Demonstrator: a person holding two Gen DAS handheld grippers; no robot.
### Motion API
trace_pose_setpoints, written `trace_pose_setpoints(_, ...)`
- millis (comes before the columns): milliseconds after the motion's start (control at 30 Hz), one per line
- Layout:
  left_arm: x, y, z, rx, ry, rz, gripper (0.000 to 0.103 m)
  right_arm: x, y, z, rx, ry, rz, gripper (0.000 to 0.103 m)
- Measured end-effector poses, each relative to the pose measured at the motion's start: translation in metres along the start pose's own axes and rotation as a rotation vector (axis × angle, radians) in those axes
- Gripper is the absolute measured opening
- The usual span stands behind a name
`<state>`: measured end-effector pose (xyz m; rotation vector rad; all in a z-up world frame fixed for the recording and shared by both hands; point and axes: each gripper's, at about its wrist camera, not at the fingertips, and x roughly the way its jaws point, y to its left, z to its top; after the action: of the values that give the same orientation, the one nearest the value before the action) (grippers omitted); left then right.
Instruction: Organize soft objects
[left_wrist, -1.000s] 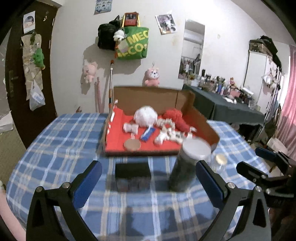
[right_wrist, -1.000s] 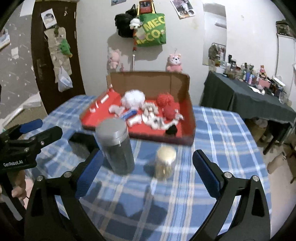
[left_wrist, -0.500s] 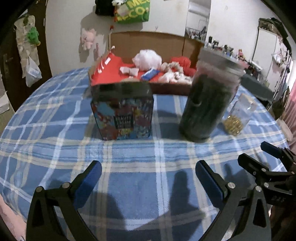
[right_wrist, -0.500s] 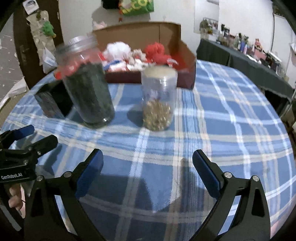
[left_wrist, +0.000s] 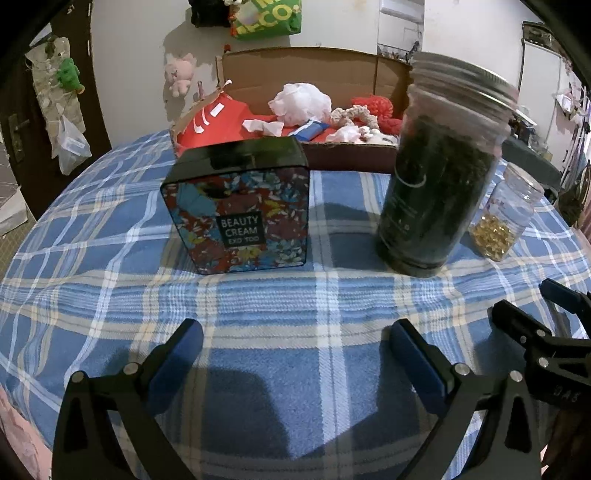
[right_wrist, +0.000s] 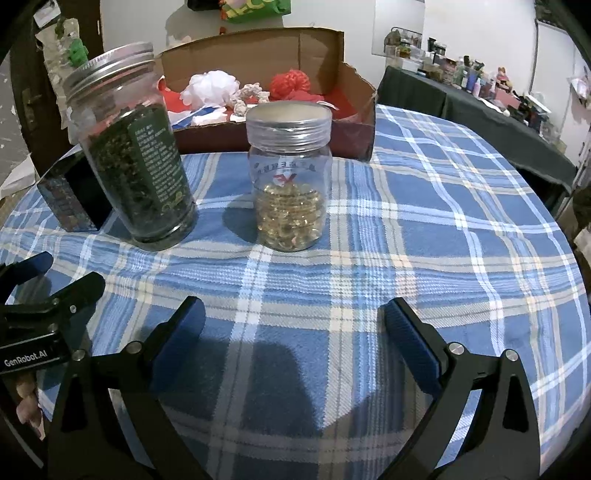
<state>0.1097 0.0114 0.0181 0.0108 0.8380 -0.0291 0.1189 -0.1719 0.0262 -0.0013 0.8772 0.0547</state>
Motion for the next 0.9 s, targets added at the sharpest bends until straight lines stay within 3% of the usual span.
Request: trace_pose_setpoints(900, 0.0017, 0.0026, 0.0022, -0.011, 0.007, -0.004, 0.103, 0.001, 0.0003, 0.0011, 0.005, -0.001, -0.006, 0.1)
